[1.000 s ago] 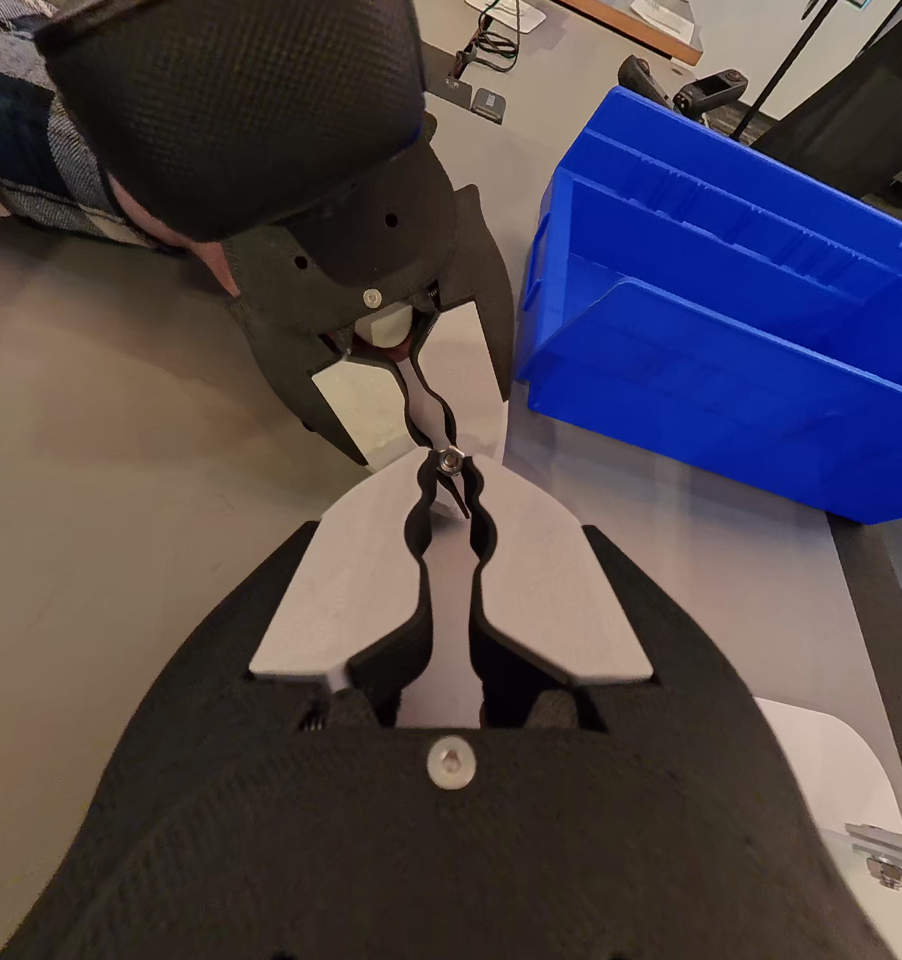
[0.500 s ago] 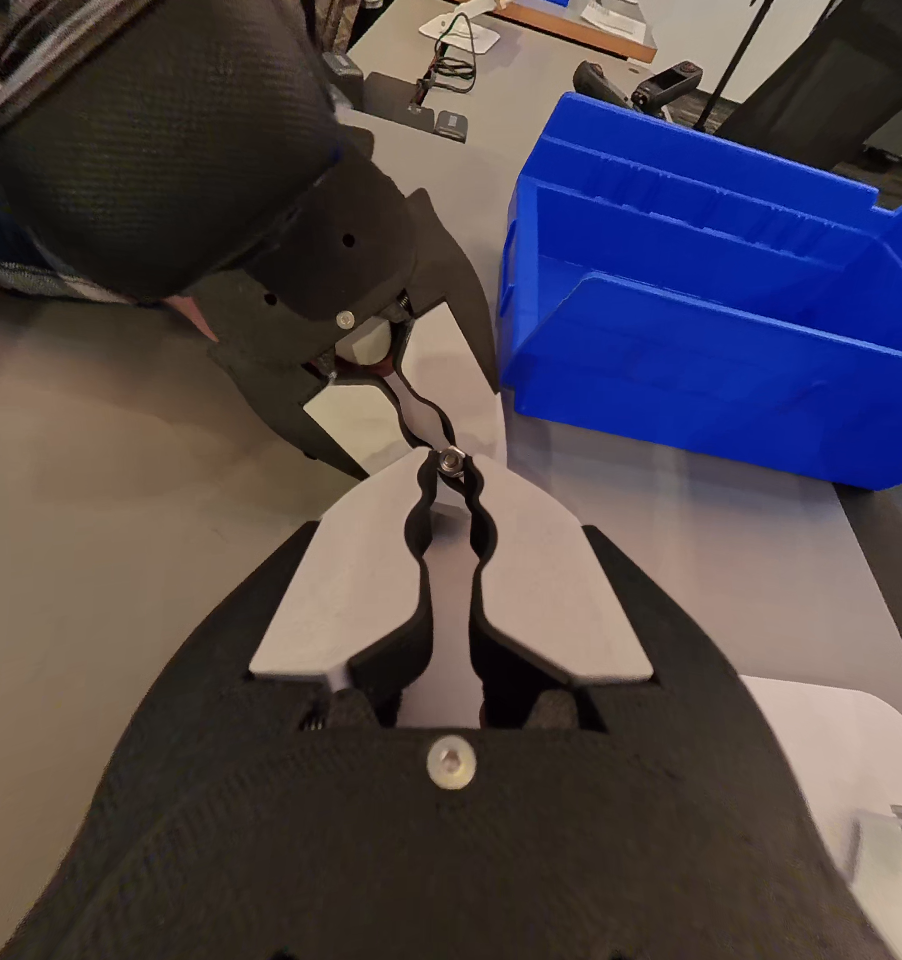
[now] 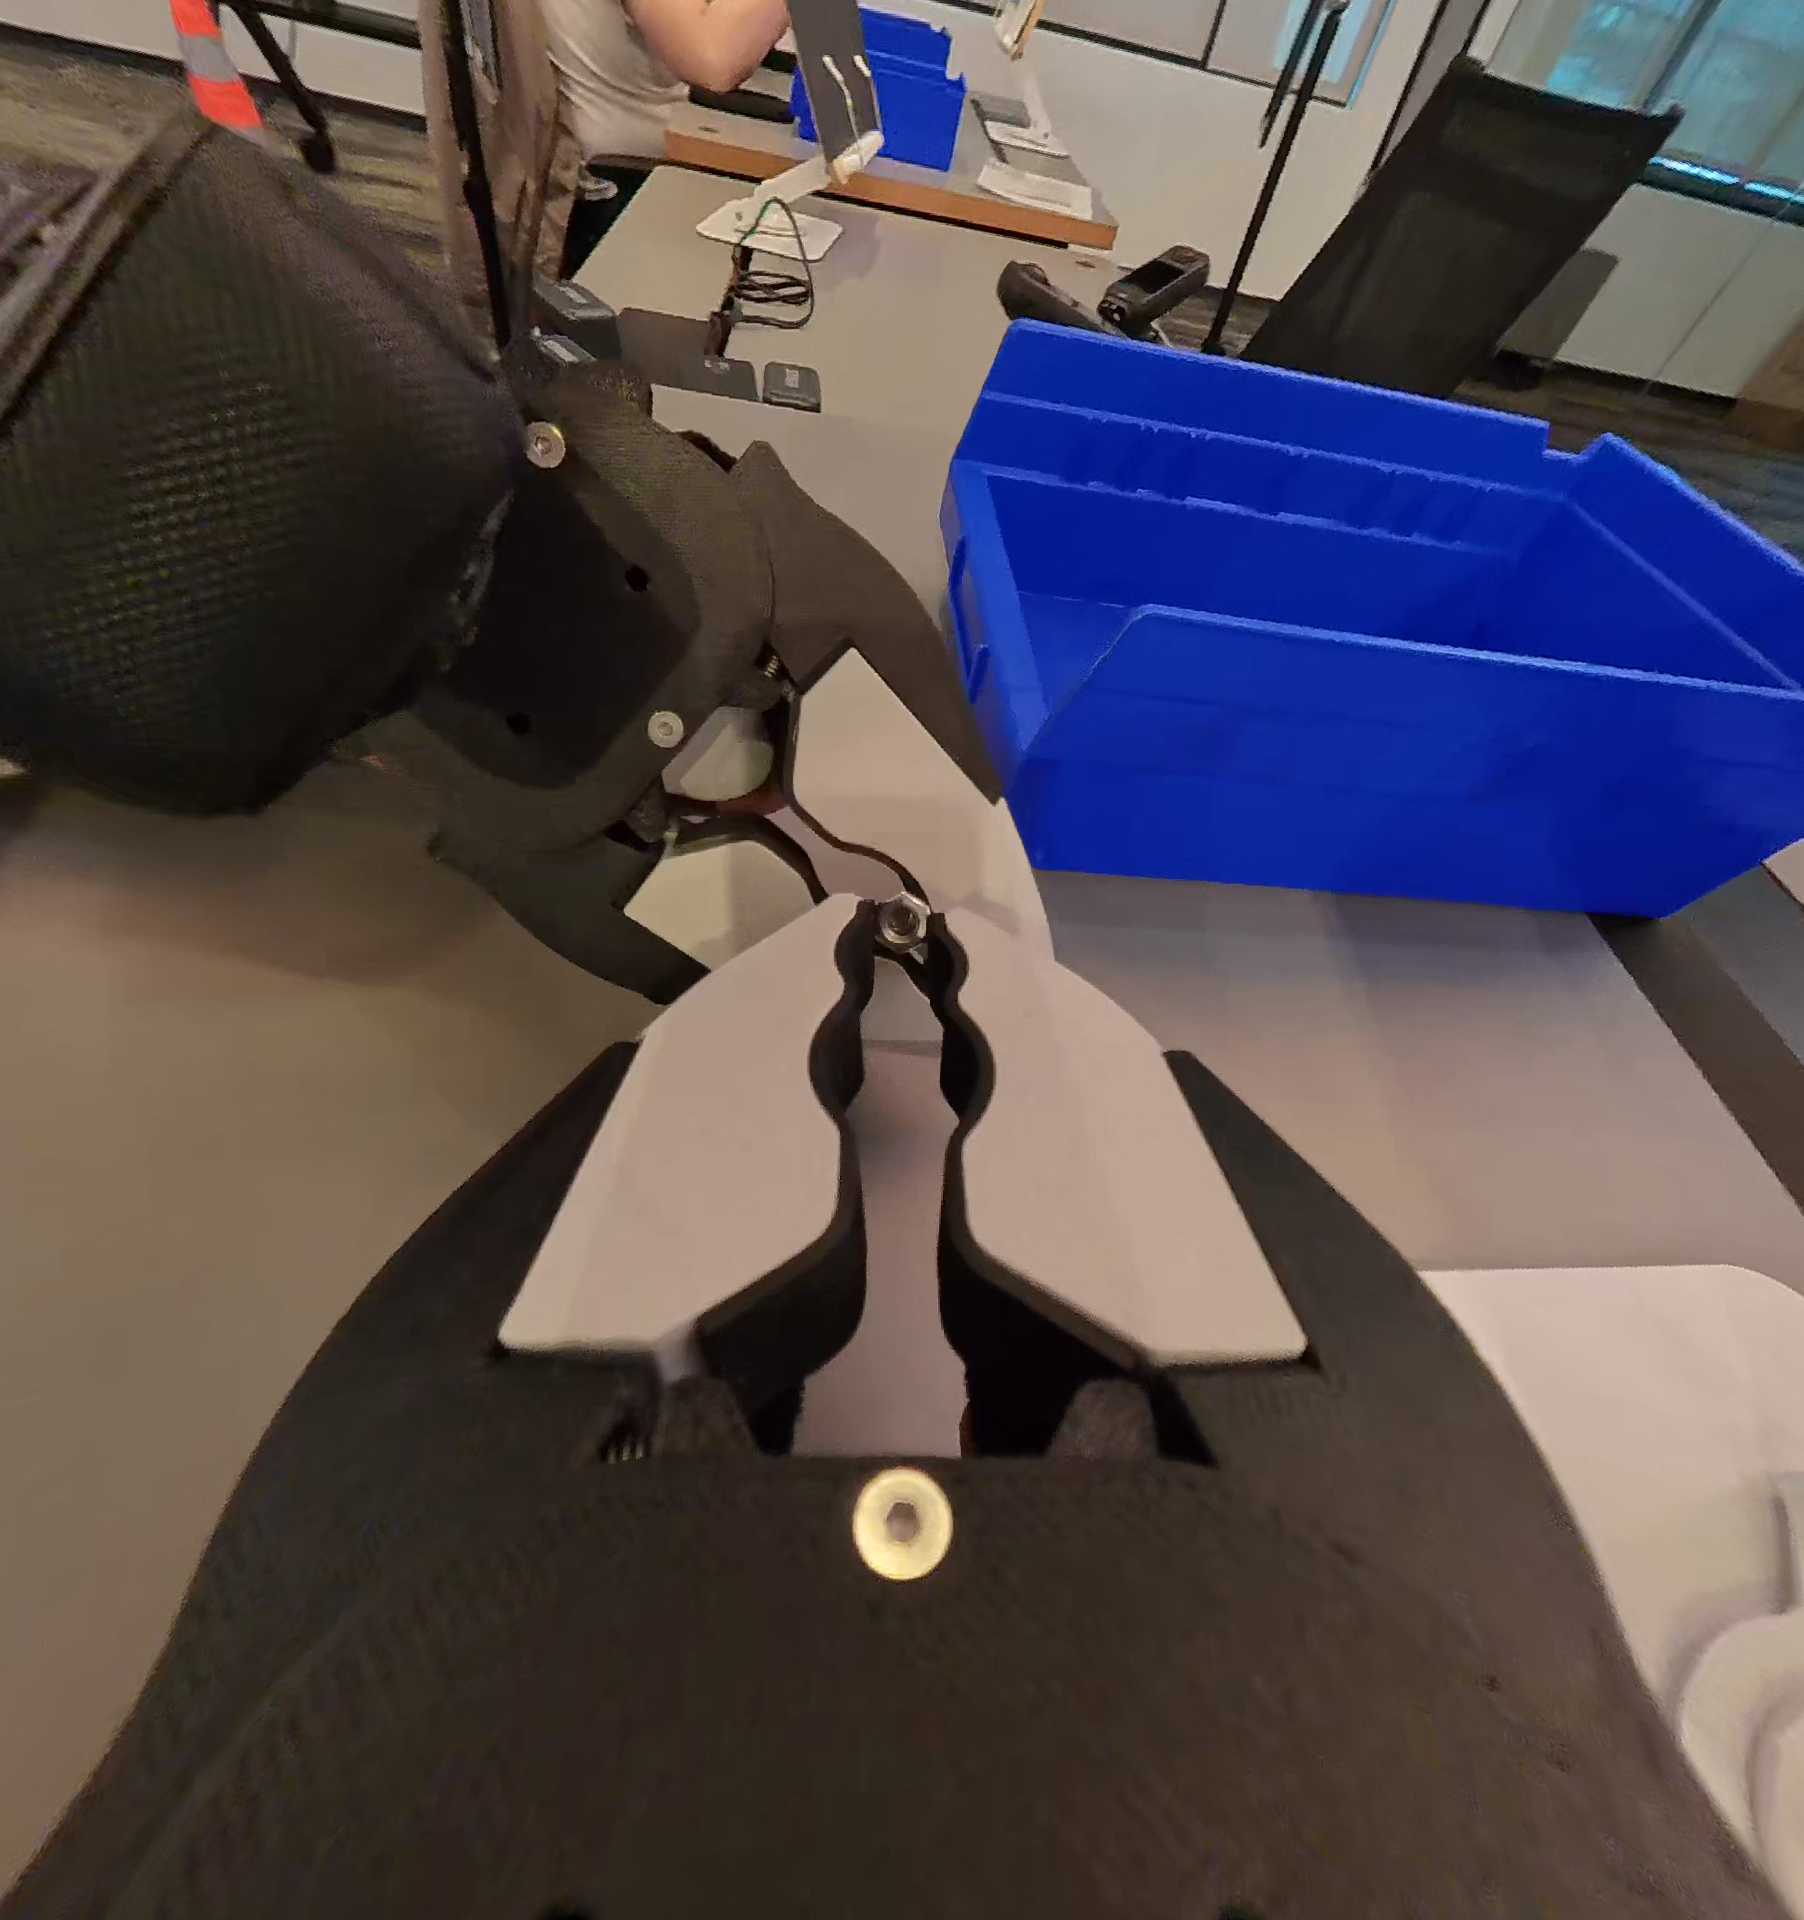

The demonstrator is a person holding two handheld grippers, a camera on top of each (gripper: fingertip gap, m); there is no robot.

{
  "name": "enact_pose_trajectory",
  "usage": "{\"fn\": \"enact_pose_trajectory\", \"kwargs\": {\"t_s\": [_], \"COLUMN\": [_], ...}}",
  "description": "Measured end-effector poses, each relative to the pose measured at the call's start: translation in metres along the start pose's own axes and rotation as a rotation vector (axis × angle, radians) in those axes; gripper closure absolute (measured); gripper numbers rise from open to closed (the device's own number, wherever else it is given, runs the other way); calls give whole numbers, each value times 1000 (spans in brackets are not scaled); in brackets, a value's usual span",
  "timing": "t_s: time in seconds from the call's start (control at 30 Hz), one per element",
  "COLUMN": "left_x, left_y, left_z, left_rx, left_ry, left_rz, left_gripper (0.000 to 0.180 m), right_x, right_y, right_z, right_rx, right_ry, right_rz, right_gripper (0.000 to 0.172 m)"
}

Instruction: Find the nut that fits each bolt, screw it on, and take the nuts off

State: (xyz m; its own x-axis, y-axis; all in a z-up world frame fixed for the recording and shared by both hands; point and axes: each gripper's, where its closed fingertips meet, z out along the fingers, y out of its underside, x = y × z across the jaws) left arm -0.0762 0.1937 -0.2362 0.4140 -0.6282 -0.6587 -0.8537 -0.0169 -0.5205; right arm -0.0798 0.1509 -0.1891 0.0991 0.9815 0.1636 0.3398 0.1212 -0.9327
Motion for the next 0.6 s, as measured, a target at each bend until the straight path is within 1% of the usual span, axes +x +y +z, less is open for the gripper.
{"fn": "enact_pose_trajectory", "kwargs": {"t_s": [0.2,0.6], "left_x": [0,-1], "left_y": [-7,-7], "left_z": [-5,-4], "left_rx": [27,36], "left_ry": [-8,-2], "left_rz": [16,-1], "left_gripper": [176,176], "right_x": [-5,1], "right_y": [-4,-3], "right_z": [-5,-10], "right_rx": [12,55], "right_ry": [69,46], "right_rz": [-51,36], "right_gripper": [162,162]}}
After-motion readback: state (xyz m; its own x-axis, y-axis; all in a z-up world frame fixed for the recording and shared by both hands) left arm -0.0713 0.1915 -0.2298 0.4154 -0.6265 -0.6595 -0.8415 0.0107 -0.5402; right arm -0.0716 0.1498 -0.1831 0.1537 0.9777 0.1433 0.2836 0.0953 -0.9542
